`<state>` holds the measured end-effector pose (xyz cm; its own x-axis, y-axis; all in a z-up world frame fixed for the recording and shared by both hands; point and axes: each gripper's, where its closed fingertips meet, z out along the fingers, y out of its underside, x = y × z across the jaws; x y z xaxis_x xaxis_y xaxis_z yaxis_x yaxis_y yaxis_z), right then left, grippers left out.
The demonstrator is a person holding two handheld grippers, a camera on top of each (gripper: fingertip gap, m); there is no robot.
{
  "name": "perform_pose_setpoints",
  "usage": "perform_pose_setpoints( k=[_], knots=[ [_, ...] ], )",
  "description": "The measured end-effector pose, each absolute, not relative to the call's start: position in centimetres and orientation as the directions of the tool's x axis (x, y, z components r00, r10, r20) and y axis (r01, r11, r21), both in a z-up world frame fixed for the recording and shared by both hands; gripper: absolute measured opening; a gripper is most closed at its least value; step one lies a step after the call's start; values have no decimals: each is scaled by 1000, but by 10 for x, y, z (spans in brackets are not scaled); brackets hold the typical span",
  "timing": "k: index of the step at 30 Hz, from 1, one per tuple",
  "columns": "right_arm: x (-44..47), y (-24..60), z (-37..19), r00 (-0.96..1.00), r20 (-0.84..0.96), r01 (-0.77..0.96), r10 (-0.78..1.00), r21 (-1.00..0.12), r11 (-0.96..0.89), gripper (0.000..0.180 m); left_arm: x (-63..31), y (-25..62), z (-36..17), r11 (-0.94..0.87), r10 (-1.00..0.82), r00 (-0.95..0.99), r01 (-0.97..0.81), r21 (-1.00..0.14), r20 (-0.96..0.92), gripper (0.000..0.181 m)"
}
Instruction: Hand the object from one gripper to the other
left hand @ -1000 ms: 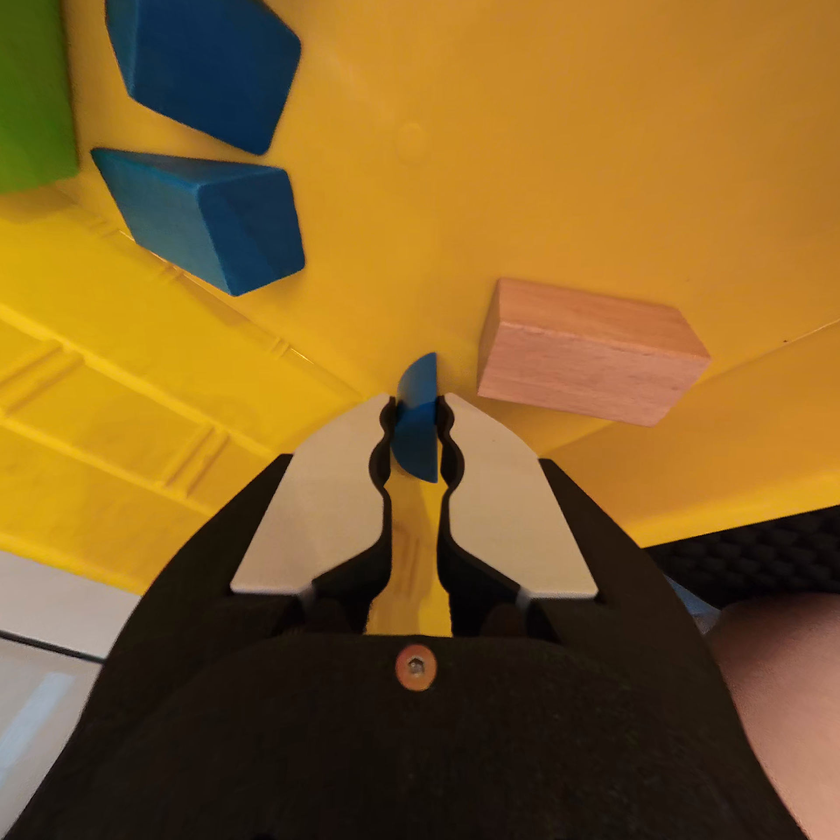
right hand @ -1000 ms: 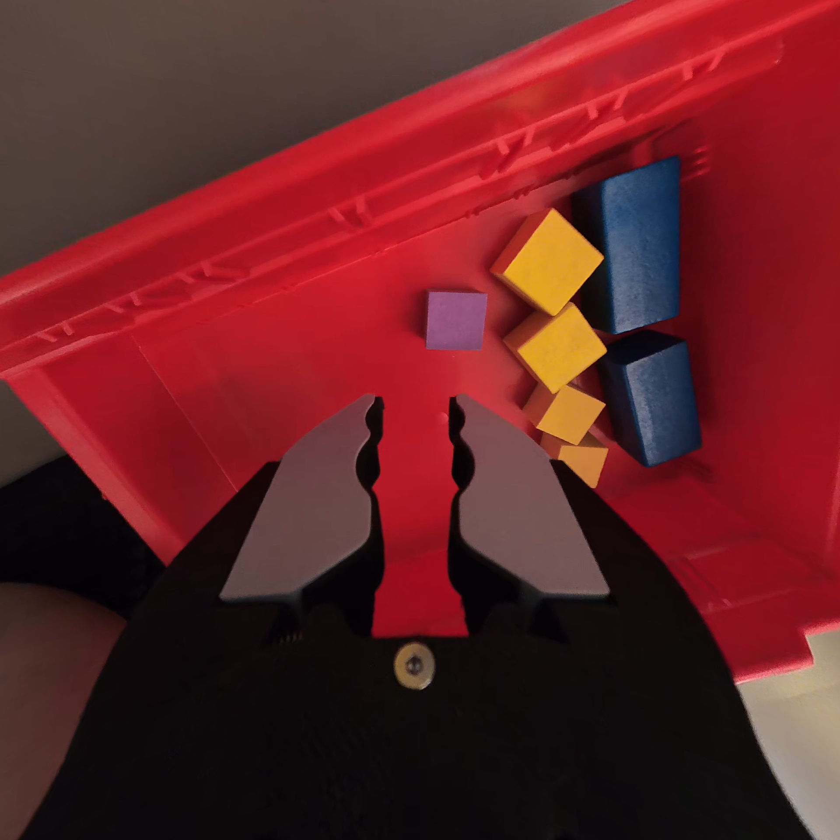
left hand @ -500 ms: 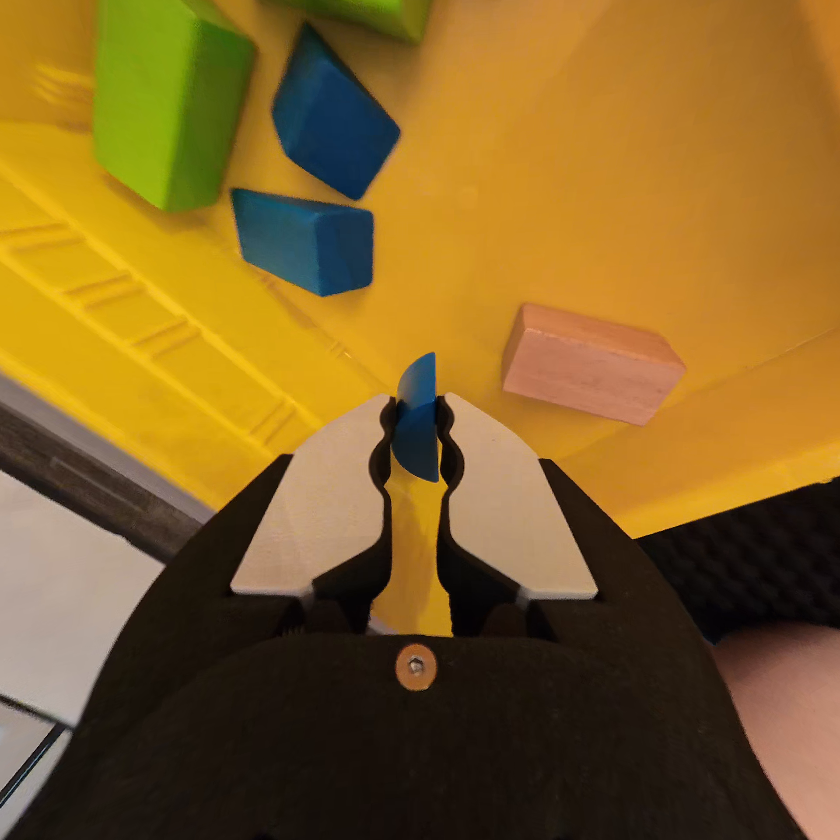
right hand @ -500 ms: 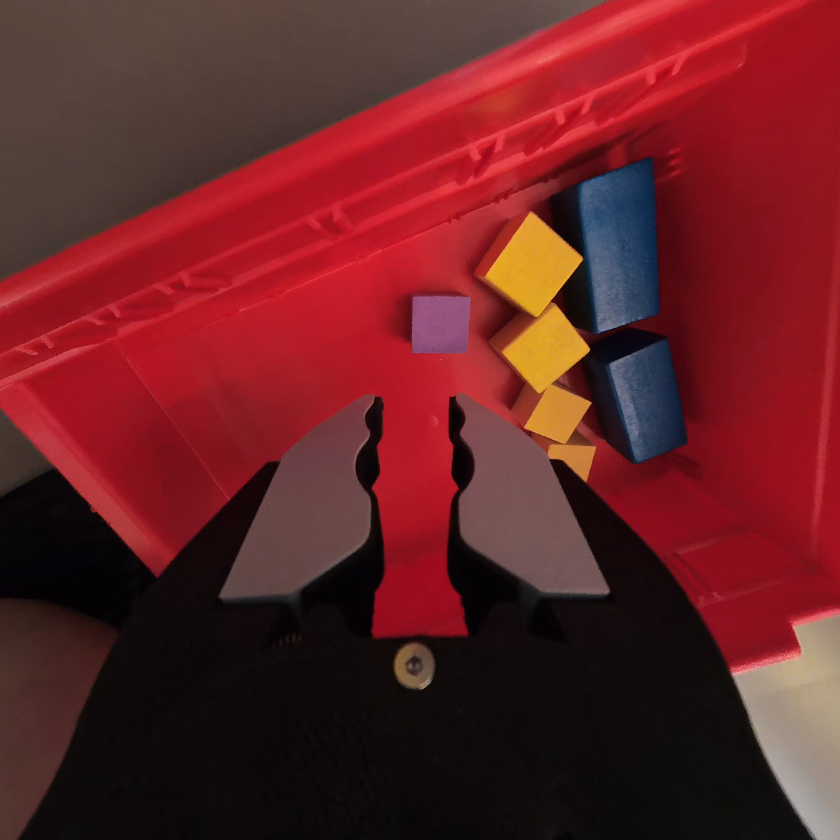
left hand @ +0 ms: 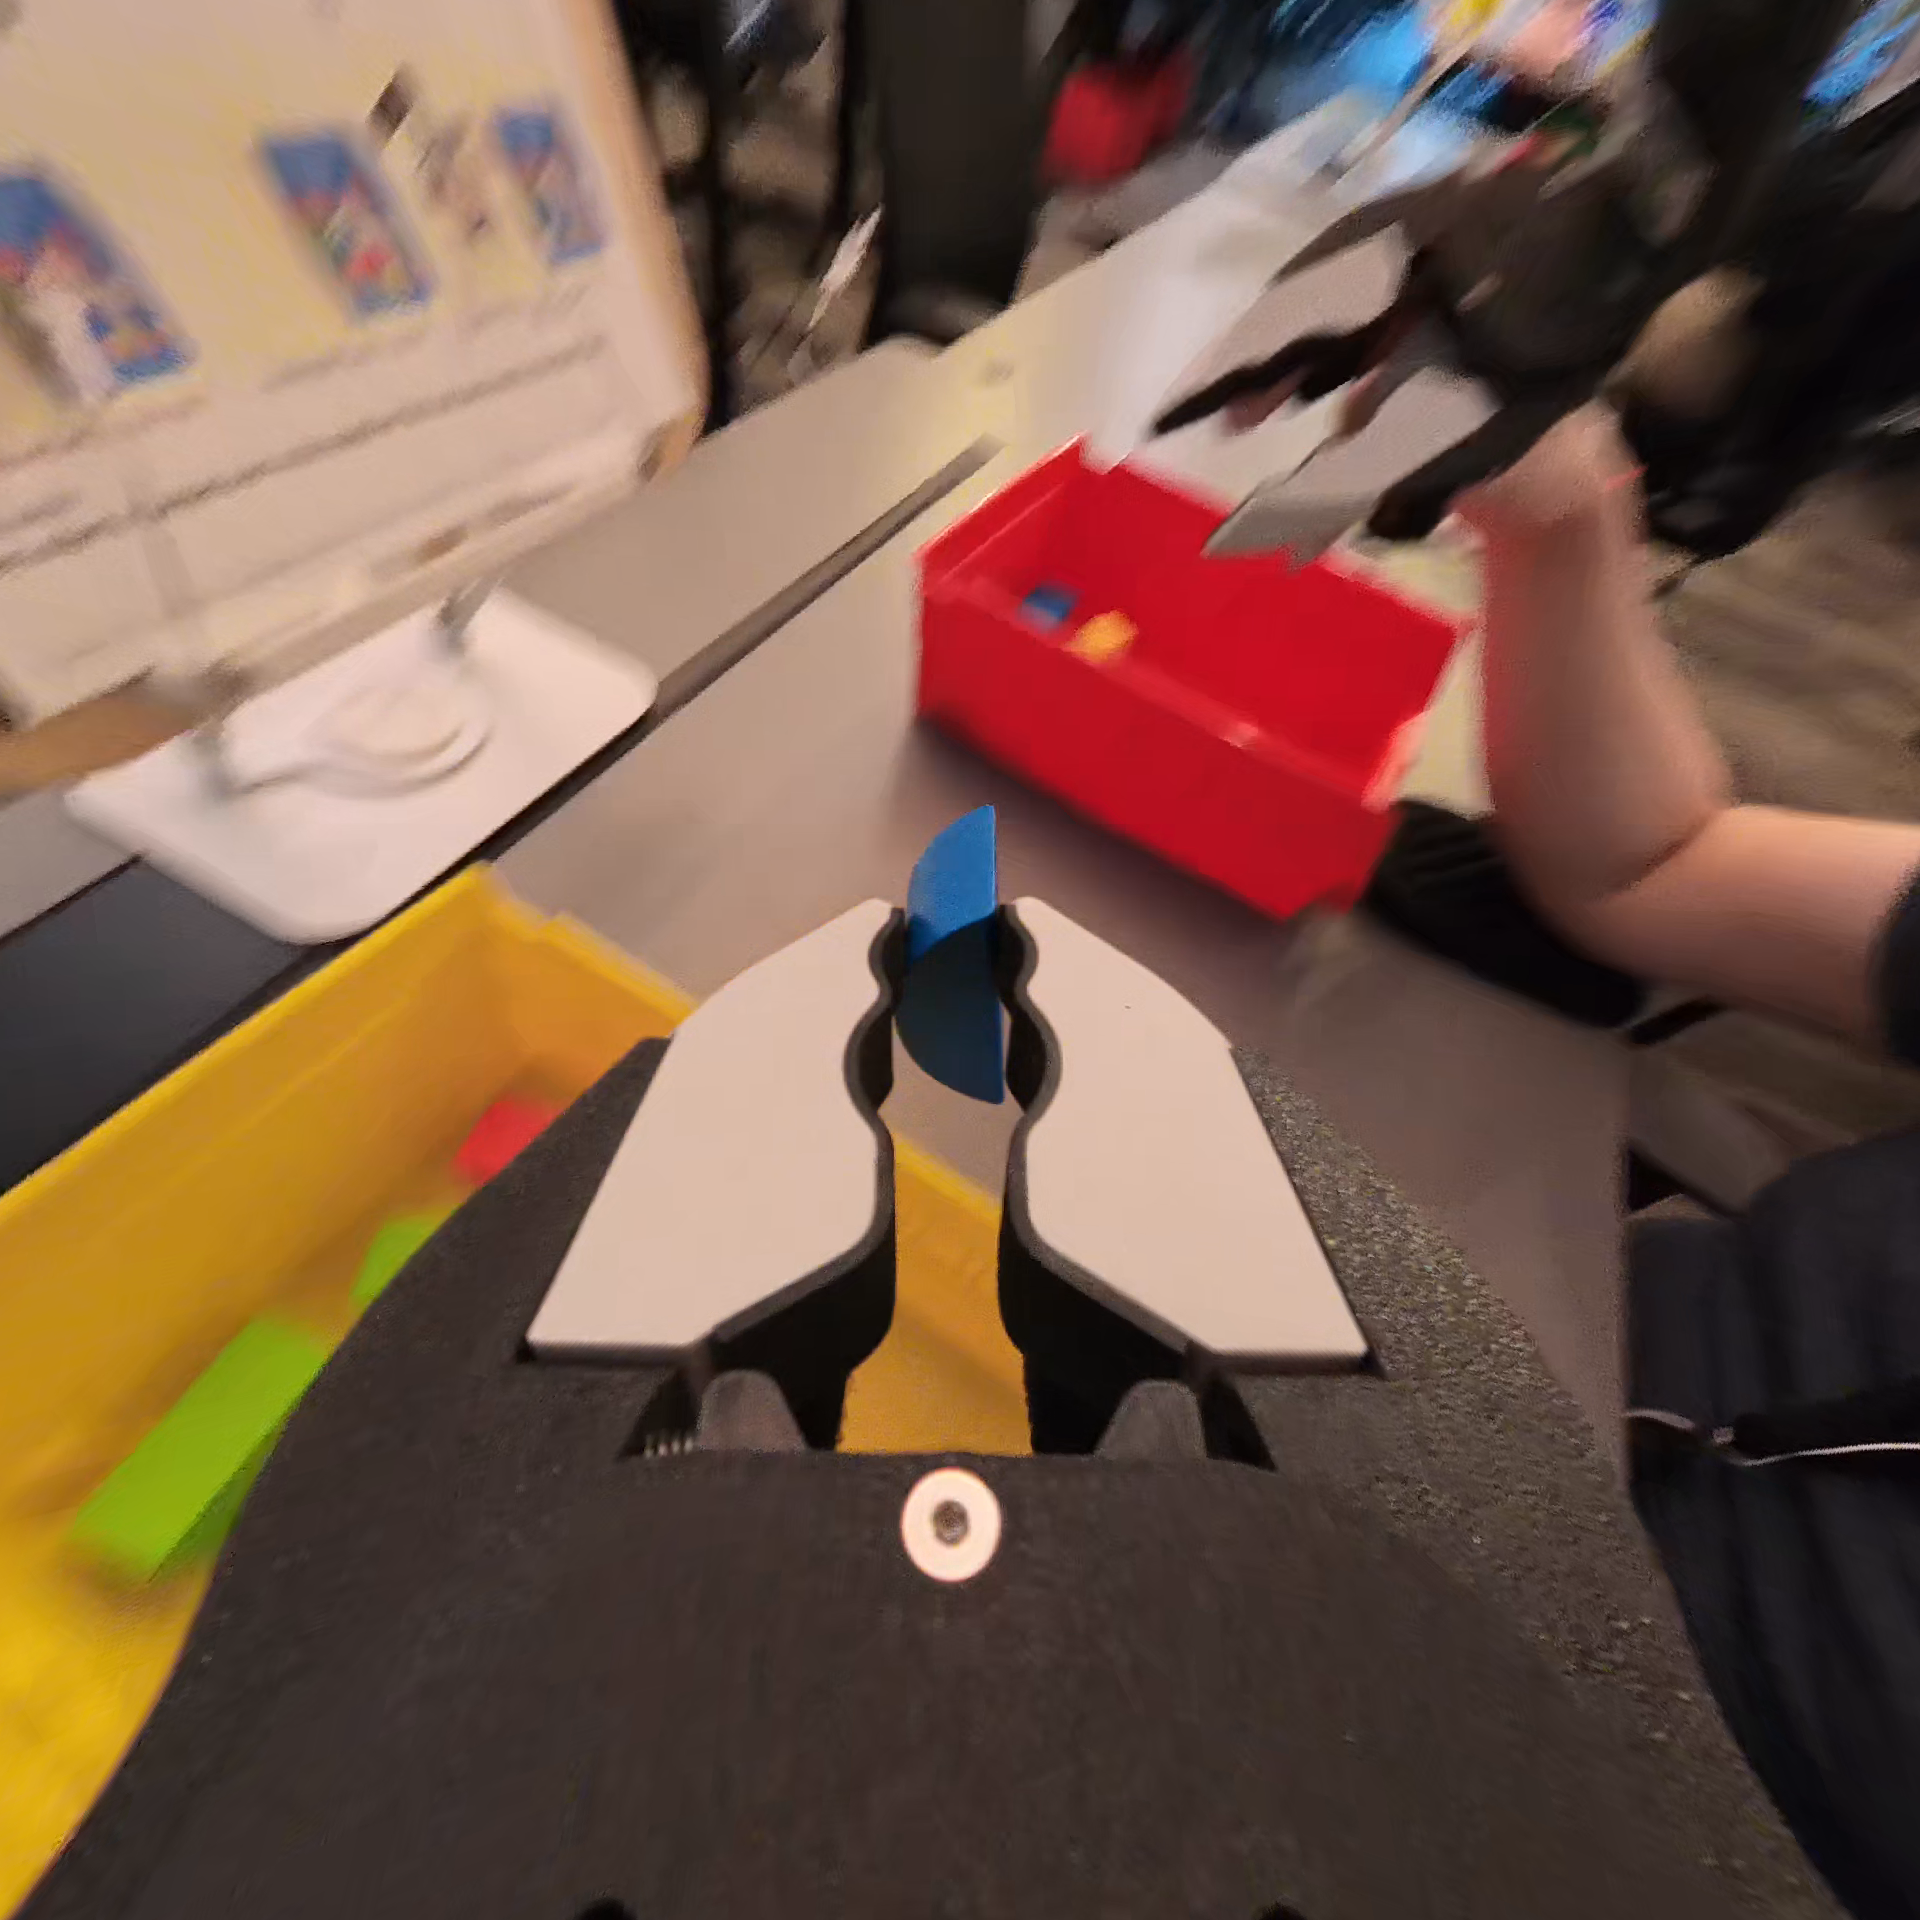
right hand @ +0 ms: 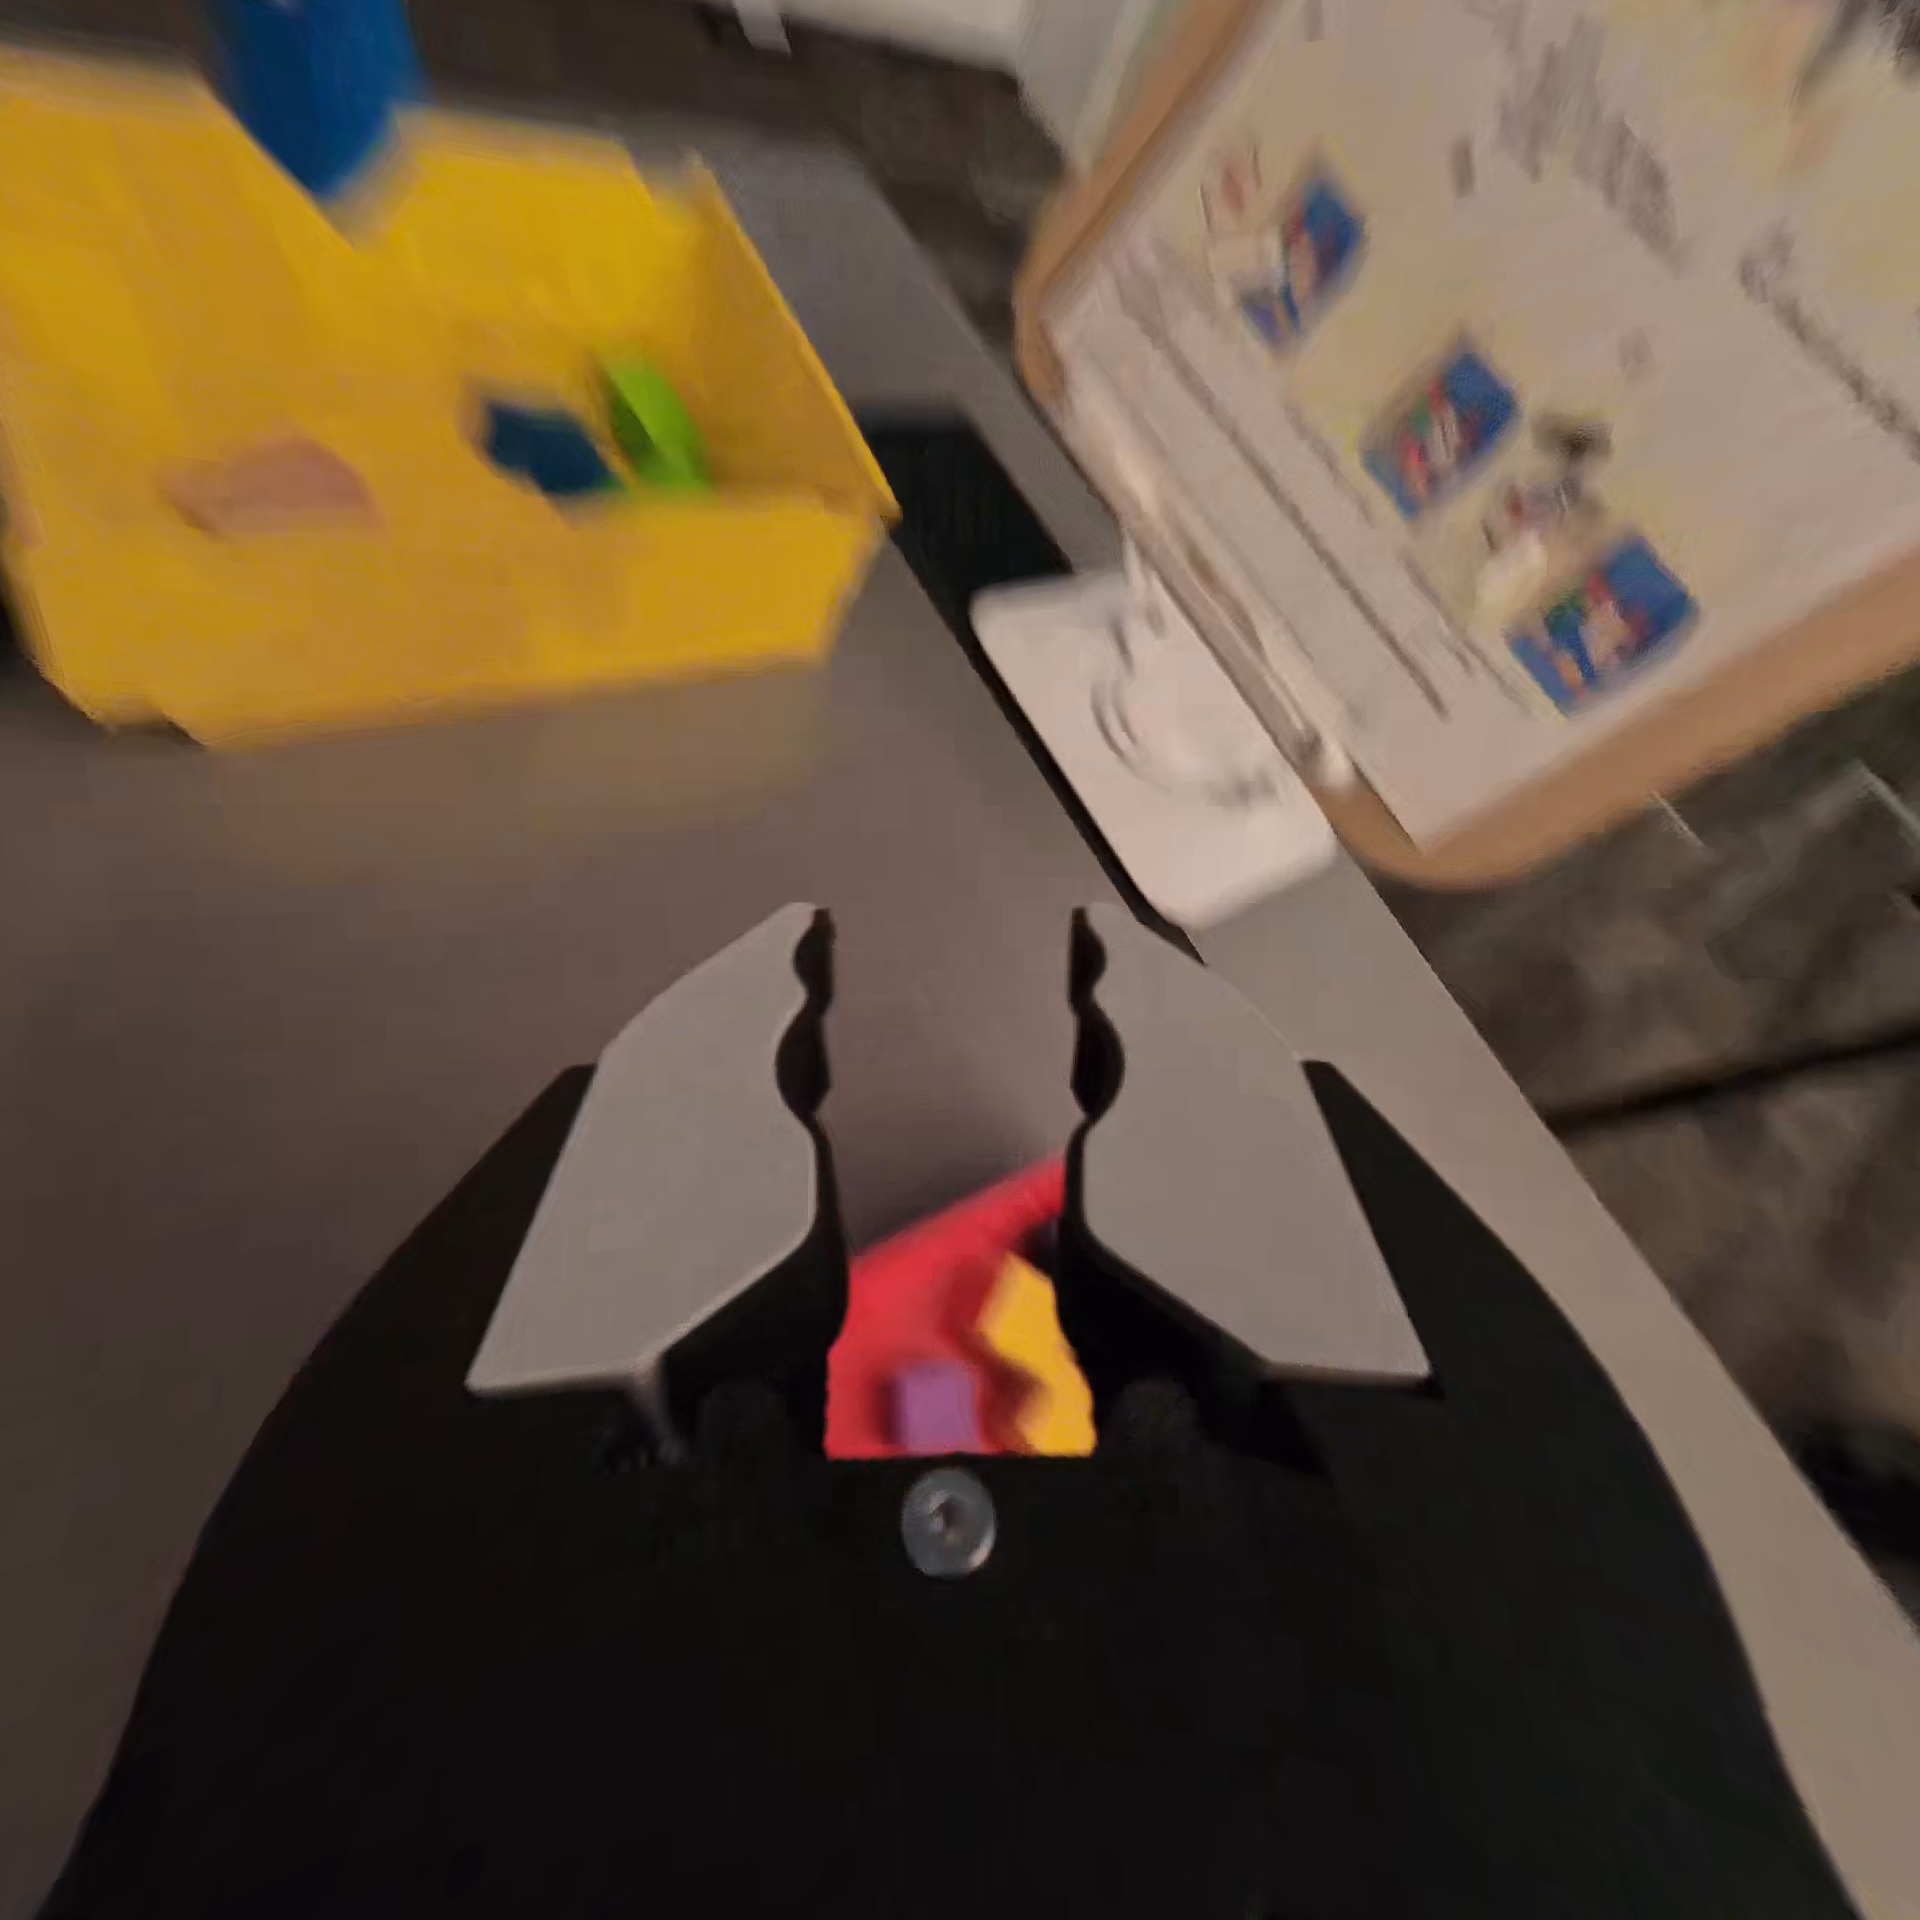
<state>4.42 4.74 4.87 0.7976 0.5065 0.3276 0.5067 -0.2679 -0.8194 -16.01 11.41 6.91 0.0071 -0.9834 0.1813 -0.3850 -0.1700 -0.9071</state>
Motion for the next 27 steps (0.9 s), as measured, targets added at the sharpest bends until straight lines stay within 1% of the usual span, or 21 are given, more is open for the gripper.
perform_pose_setpoints(
  k=[2,3,4,6,8,12,14,16,18,20,21,22,25,26,27],
  knots=[
    [-8,40,65,748,177,370,640,-911,-181,54,-143,88,85,-170,-971,-109,-320,-932,214,16],
    [-31,35,70,706,95,291,702,-942,-165,59,-136,78,89,-163,-965,-148,-306,-938,215,16],
    [-49,32,75,666,22,216,746,-963,-165,59,-130,68,91,-149,-962,-177,-297,-943,208,16],
    [-76,26,80,577,-104,93,810,-977,-192,59,-119,51,93,-119,-956,-224,-289,-950,188,16],
    [-94,20,77,490,-198,42,849,-967,-250,59,-111,41,95,-97,-959,-231,-283,-954,166,16],
    [-105,22,73,470,-206,19,858,-970,-243,48,-102,23,97,-74,-950,-272,-276,-958,151,16],
    [-106,23,74,462,-240,-10,854,-964,-265,46,-100,19,98,-65,-952,-273,-268,-961,141,16],
    [-107,21,75,429,-258,-28,865,-962,-273,37,-99,15,99,-55,-948,-289,-263,-963,133,16],
    [-105,22,75,428,-271,-40,862,-959,-282,34,-97,12,100,-46,-946,-302,-245,-968,121,16],
    [-107,18,74,391,-281,-33,876,-956,-292,25,-96,11,99,-47,-944,-306,-249,-967,125,16],
    [-107,17,74,387,-281,-33,878,-956,-291,24,-96,10,99,-49,-941,-312,-249,-967,128,16],
    [-108,16,75,377,-274,-34,885,-959,-282,20,-96,10,99,-49,-941,-314,-248,-967,129,16],
    [-108,15,73,387,-250,1,888,-963,-271,20,-97,8,97,-60,-935,-323,-260,-964,145,16],
    [-107,15,71,400,-242,19,884,-962,-272,20,-98,8,97,-68,-932,-328,-267,-961,157,20],
    [-105,16,69,421,-234,43,876,-960,-277,20,-98,7,98,-79,-927,-335,-272,-959,172,27]
  ],
)
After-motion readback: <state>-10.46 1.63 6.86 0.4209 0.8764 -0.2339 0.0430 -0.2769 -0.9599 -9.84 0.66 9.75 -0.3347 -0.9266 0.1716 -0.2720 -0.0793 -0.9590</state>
